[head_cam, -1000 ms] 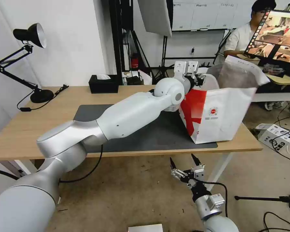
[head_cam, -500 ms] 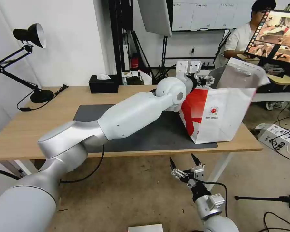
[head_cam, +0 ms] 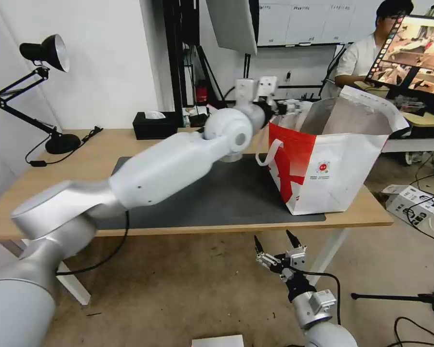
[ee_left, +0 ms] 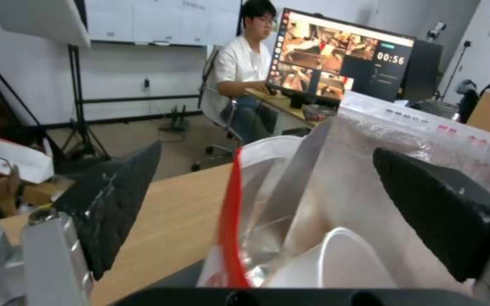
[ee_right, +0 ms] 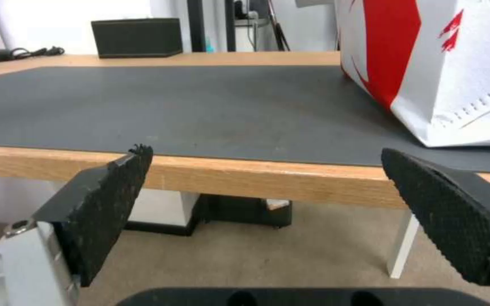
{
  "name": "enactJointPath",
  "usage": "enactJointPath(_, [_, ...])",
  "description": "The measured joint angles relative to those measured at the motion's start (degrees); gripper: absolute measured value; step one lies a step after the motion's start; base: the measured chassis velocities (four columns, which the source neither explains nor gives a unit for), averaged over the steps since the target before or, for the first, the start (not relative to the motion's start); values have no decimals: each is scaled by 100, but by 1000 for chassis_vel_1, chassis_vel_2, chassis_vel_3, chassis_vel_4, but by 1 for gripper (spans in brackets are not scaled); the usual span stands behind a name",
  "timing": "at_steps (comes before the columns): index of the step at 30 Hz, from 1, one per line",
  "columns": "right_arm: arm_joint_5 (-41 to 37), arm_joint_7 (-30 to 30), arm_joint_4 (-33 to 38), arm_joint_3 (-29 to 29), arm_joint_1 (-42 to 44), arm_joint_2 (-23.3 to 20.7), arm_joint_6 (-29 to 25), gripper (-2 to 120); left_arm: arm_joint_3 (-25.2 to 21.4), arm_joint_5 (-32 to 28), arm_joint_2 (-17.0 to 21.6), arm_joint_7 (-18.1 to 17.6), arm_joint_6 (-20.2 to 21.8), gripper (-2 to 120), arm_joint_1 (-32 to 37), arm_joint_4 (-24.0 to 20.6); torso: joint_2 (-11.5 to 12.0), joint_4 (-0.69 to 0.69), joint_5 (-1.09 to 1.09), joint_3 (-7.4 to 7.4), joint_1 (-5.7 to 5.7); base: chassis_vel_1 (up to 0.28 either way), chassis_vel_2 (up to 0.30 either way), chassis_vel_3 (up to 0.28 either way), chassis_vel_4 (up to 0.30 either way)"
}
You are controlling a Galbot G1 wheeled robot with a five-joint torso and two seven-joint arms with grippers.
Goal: Pick up the trash from the table and place it into the takeout bag.
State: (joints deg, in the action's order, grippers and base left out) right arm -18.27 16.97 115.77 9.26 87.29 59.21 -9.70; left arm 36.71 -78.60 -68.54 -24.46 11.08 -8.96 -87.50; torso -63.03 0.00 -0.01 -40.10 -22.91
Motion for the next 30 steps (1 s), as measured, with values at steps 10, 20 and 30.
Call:
enactJointPath(10, [0,0,0,0,0,0,0,100,-194,538,763,47,-401,100,569,-690,0,-1,0,0,0,0,0,0,0])
enactJointPath(20, [0,0,0,0,0,0,0,100,-845,914,1858,1262,-875,100,1558,-1226,0,0,0,0,0,0,0,0,0])
enactJointPath(30, [0,0,0,0,0,0,0,100,-2156,1390,2555,2649,-926,100,2947,-1586,0,0,1,0,0,0,0,0,0])
